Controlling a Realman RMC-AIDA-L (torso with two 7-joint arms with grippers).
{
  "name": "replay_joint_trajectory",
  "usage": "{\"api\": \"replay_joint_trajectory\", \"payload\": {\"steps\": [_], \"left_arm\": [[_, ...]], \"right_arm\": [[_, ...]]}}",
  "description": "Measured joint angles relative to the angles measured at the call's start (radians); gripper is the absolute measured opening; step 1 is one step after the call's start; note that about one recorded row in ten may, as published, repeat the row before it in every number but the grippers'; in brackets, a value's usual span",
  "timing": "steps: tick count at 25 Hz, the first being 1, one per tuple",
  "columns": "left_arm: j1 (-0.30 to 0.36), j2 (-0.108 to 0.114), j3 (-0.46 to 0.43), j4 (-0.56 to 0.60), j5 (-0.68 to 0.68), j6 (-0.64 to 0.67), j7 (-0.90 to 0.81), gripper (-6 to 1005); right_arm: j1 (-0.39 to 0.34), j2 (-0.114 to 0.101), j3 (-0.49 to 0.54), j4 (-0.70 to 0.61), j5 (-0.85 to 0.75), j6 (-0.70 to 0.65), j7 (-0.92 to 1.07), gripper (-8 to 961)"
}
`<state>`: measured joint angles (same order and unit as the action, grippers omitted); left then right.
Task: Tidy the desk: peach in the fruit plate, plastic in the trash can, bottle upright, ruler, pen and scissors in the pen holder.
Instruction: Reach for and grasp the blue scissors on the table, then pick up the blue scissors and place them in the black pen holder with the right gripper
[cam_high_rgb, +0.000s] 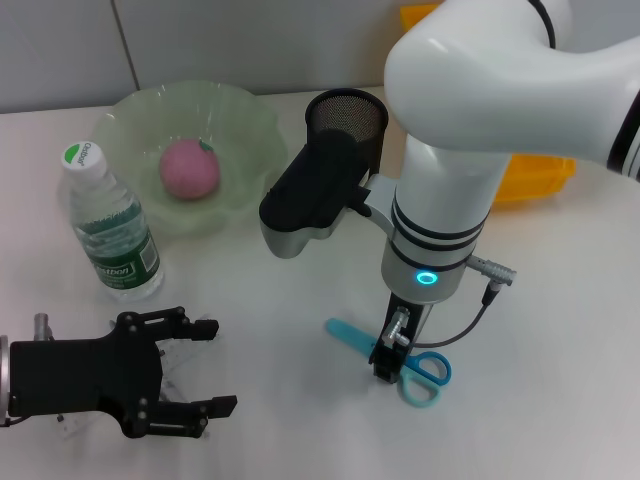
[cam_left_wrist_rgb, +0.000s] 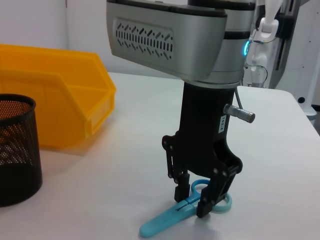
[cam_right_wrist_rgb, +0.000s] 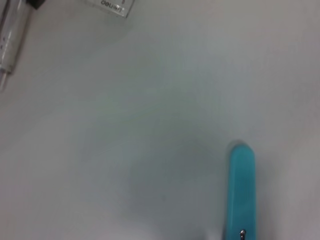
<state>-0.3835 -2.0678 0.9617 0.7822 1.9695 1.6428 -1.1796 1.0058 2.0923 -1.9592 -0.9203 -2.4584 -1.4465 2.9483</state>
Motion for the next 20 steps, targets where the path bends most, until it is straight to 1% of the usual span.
{"api": "replay_joint_trajectory", "payload": {"steps": [17, 20], "left_arm": [[0.0, 0.0, 0.0, -0.001, -0.002, 0.002, 0.0, 823], [0.0, 0.0, 0.0, -0.001, -0.002, 0.002, 0.0, 823]], "right_arm": [[0.002, 0.0, -0.001, 0.0, 0.013, -0.005, -0.002, 227], [0.002, 0.0, 0.018, -0.015, 0.013, -0.014, -0.001, 227]]}}
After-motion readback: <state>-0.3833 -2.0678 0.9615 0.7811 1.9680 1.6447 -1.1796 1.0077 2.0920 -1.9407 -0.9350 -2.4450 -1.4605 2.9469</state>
